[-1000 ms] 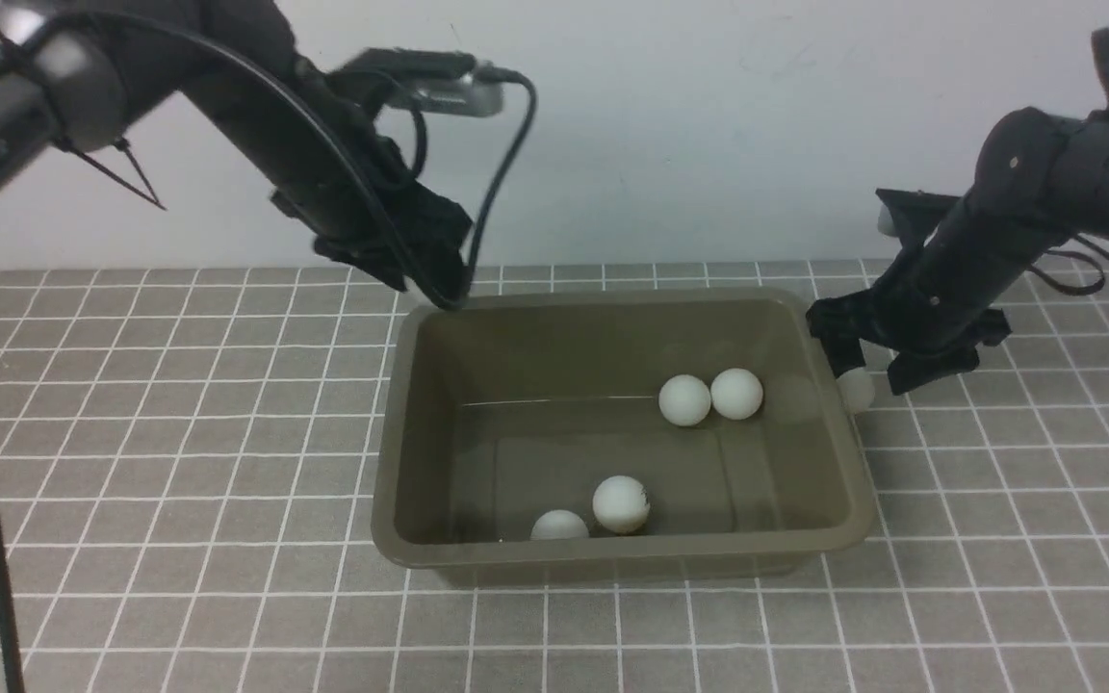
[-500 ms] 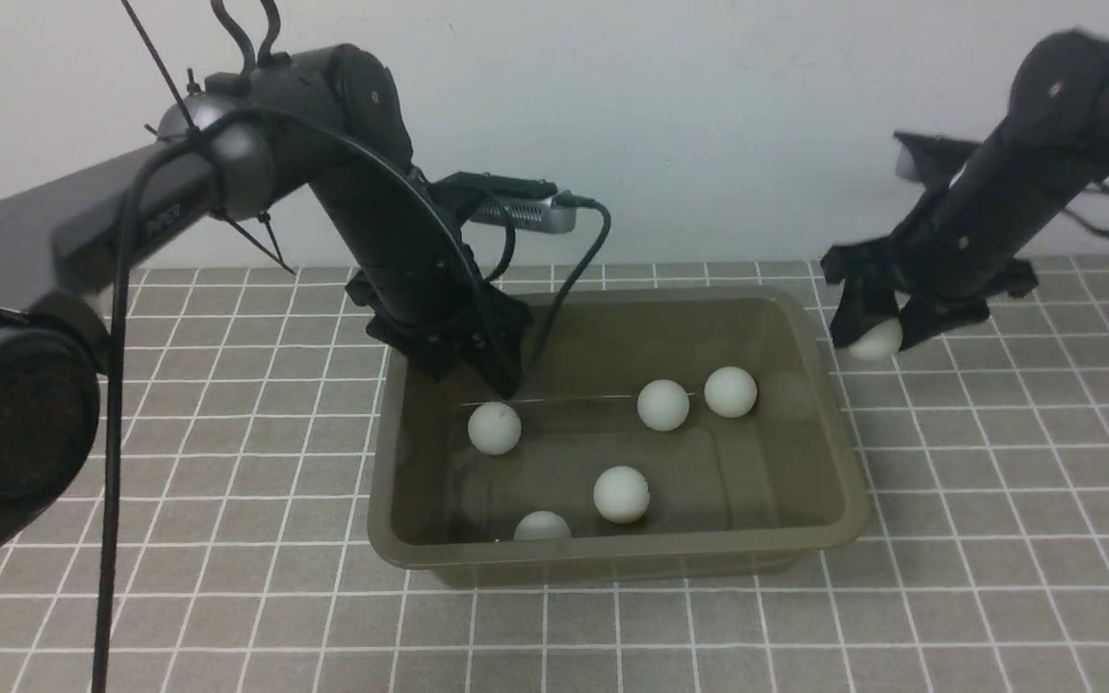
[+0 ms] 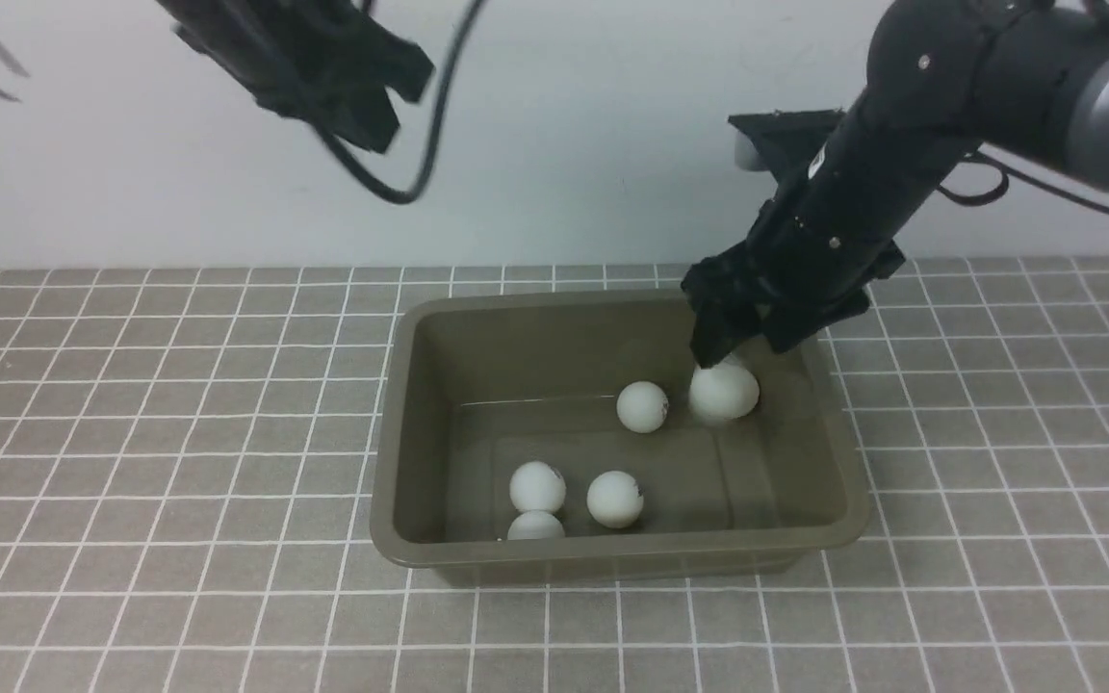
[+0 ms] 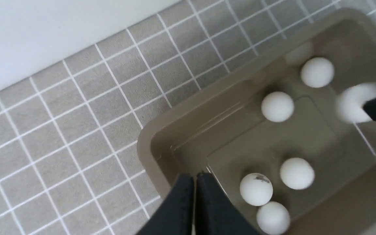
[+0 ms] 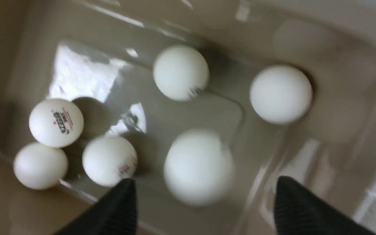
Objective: Put the table tennis balls into the box on the grey coffee tablecloth.
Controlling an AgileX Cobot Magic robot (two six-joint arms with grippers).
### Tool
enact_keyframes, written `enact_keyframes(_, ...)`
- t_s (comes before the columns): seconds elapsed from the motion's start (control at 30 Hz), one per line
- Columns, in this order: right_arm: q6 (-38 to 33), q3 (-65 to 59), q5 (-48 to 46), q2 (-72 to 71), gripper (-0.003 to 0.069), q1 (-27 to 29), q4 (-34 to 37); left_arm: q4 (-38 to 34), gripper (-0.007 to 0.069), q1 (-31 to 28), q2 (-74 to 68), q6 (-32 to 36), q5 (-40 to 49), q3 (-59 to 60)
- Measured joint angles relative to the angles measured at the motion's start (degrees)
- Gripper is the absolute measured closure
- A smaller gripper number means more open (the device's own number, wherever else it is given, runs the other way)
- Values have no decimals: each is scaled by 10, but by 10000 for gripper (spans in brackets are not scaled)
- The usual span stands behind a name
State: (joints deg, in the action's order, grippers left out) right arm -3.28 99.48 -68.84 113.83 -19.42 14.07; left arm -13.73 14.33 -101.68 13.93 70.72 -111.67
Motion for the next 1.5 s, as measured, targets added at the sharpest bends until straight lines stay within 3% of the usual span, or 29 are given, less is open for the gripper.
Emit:
enact_keyframes(0.07,0,2,-13,-14,137,1,-22,-1,629,0,42,0,3,43)
enact_keyframes(0.13,1,2,-18,-43,188,1,-43,-2,629,0,81,0,6,86)
enact_keyframes(0.2,8,2,-19,-93,295,1,-66,-2,629,0,125,0,7,138)
enact_keyframes(0.3,28,4,-22,-197,520,1,-89,-2,629,-1,189,0,-12,219)
enact_keyframes(0.33,29,4,-22,-197,520,1,-89,-2,629,-1,193,0,-14,225)
enact_keyframes(0.4,38,-2,-16,-285,629,1,-92,-3,629,-1,242,0,-50,290)
enact_keyframes(0.43,40,-12,-1,-331,648,1,-92,-4,629,-1,274,0,-76,334)
enact_keyframes(0.57,43,-104,91,-480,671,1,-98,-6,629,-1,339,0,-138,422)
enact_keyframes(0.7,48,-262,217,-644,672,1,-104,-9,629,-1,403,0,-212,512)
enact_keyframes(0.9,73,-590,484,-906,672,1,-116,-34,629,-1,467,1,-300,606)
enact_keyframes(1.03,95,-720,580,-1049,672,1,-121,-57,629,-1,485,3,-330,629)
enact_keyframes(1.23,96,-778,611,-1144,672,1,-123,-76,629,-1,504,24,-339,637)
enact_keyframes(1.5,96,-782,612,-1146,672,1,-123,-101,629,-1,691,30,-367,718)
